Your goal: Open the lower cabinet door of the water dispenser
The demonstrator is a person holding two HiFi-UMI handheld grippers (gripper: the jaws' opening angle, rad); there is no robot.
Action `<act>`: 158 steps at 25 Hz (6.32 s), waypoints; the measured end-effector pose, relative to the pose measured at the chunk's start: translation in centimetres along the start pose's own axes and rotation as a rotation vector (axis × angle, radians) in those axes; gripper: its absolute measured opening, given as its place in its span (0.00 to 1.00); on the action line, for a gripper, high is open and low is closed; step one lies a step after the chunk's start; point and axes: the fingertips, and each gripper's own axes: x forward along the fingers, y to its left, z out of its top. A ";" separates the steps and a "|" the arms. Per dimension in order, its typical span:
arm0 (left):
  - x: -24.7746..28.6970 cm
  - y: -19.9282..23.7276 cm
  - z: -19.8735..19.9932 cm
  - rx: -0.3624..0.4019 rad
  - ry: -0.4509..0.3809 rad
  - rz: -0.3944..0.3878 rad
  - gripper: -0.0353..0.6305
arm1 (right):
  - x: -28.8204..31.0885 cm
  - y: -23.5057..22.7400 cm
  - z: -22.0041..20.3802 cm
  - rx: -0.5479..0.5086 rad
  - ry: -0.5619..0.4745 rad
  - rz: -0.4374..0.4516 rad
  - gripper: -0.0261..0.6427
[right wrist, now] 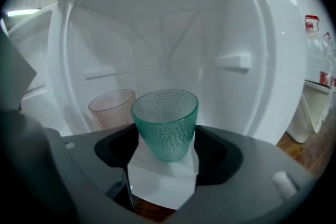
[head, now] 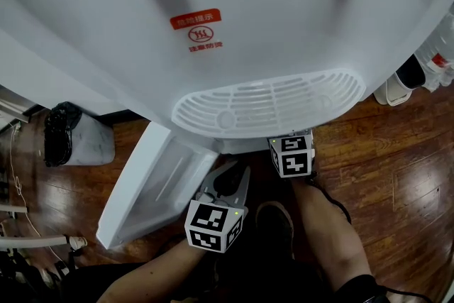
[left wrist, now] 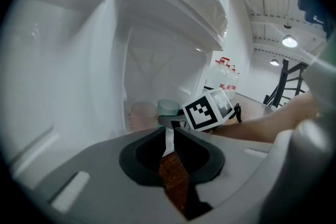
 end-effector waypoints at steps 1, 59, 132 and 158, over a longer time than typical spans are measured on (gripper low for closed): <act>0.0 -0.4 0.0 0.004 -0.003 -0.023 0.09 | -0.1 0.1 -0.2 0.002 0.002 0.002 0.53; -16.6 -7.7 20.2 0.253 -0.180 -0.244 0.25 | -28.4 8.0 13.5 -0.152 -0.131 0.292 0.54; -26.1 -6.1 26.0 0.217 -0.450 -0.154 0.29 | -39.5 12.2 26.8 -0.216 -0.375 0.372 0.54; -21.4 -7.7 18.7 0.374 -0.229 -0.279 0.30 | -31.4 8.4 15.3 -0.207 -0.171 0.356 0.54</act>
